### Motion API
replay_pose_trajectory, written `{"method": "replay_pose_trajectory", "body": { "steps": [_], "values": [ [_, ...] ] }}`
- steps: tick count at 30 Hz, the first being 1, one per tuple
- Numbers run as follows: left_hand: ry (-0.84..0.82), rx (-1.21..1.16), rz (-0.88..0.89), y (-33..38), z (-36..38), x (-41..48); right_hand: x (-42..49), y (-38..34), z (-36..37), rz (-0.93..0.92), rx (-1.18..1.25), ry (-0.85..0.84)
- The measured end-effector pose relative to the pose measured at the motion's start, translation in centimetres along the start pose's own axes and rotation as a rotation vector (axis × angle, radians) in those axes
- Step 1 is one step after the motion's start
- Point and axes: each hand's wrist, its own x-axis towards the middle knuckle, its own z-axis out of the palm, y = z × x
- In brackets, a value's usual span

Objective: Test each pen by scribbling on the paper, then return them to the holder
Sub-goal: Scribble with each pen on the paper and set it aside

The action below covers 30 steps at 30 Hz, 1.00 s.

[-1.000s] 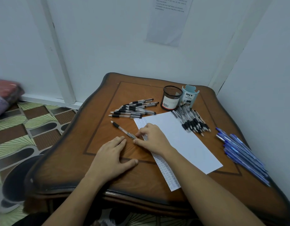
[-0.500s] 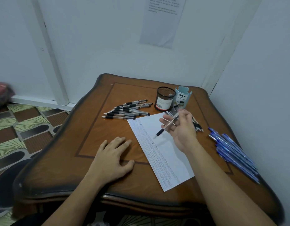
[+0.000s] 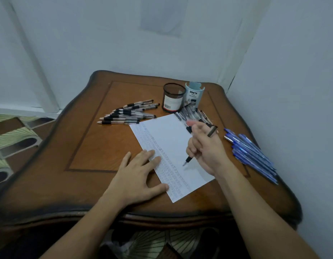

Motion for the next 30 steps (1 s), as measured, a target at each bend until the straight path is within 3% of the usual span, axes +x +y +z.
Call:
{"method": "replay_pose_trajectory", "body": {
  "steps": [6, 10, 13, 17, 22, 30],
  "values": [
    [-0.003, 0.022, -0.014, -0.1, 0.1, 0.1, -2.5, 2.4, -2.6, 0.163, -0.064, 0.008],
    [0.021, -0.011, -0.01, 0.0, 0.2, 0.1, -3.8, 3.6, -3.3, 0.072, -0.135, -0.086],
    [0.005, 0.018, -0.016, 0.0, 0.1, 0.1, -4.2, 4.1, -3.0, -0.013, -0.292, -0.064],
    [0.001, 0.001, -0.013, 0.0, 0.0, 0.2, -4.2, 4.0, -2.4, 0.047, -0.391, -0.083],
    [-0.006, 0.016, -0.024, 0.0, 0.1, 0.1, -3.4, 3.6, -2.5, 0.152, -0.204, 0.038],
    [-0.009, -0.019, -0.032, 0.2, -0.1, 0.1, -3.2, 3.7, -2.9, 0.069, -0.302, -0.012]
  ]
}}
